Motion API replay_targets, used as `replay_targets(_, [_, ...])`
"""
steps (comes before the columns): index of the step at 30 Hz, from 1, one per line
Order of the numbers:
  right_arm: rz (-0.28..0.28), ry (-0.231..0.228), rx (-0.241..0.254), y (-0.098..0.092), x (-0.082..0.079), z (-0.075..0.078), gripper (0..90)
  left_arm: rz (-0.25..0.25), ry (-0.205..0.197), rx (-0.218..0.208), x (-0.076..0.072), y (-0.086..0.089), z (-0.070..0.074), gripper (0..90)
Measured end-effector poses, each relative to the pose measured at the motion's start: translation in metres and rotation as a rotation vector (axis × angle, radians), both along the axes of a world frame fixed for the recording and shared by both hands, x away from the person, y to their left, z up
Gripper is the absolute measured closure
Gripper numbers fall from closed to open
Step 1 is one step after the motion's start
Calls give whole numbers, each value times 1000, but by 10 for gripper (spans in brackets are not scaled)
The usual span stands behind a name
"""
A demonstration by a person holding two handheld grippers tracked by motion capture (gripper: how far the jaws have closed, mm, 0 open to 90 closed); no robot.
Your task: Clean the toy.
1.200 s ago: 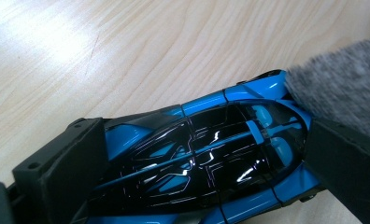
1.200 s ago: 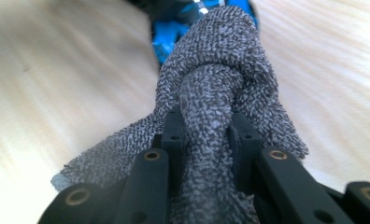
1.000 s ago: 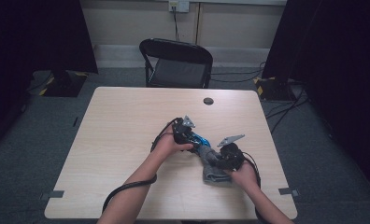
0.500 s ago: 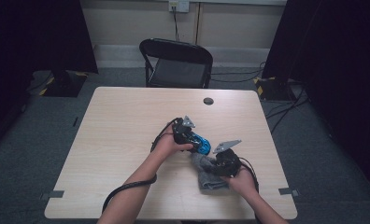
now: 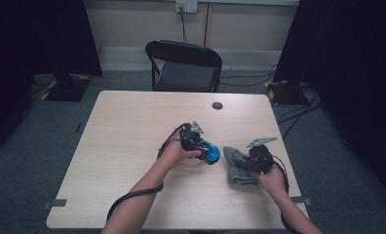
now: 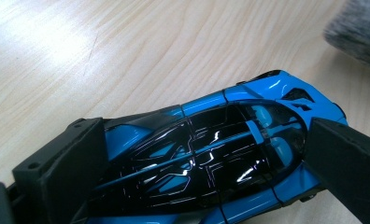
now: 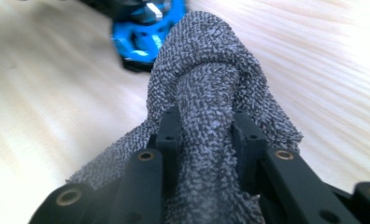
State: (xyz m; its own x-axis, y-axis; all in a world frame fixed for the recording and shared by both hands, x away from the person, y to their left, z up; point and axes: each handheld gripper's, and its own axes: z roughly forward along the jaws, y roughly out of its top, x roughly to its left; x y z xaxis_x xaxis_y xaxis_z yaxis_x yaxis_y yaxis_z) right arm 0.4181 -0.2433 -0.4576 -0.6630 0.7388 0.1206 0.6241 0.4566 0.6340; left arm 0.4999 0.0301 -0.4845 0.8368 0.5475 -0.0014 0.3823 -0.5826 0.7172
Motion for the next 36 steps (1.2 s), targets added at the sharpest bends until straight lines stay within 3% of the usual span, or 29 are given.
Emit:
replay_targets(3, [-30, -4, -3, -5, 6, -4, 601, -7, 1, 8, 0, 0, 0, 0])
replay_targets(5, [-54, -9, -8, -5, 7, -7, 487, -8, 1, 9, 0, -1, 1, 0])
replay_targets(9, [-100, -20, 5, -5, 1, -9, 349, -9, 1, 8, 0, -1, 0, 0])
replay_targets(12, [-136, -37, 8, -5, -7, -6, 295, -7, -1, 8, 0, -1, 0, 0])
replay_targets(15, [-170, -51, 0, -2, -18, -2, 287, -7, 1, 8, -1, -2, 1, 0])
replay_targets(19, [-236, -32, -5, 5, -29, -5, 311, -5, 0, 4, -1, -3, 0, 0])
replay_targets(24, [-277, -45, -98, 16, -36, -16, 333, -6, -1, 5, -2, -3, 0, 0])
replay_targets(28, [-291, -50, -115, 16, -29, -23, 342, -6, -1, 2, -2, -3, 0, 0])
replay_targets(30, [-261, -60, -113, 15, -24, -24, 368, -6, 0, 2, -2, -3, 0, 0])
replay_targets(33, [-213, -82, -117, 12, -14, -24, 338, -9, 0, 2, -2, -3, 0, 0])
replay_targets(36, [-225, -88, -110, 9, -2, -24, 295, -9, 0, -3, -2, -3, 0, 0])
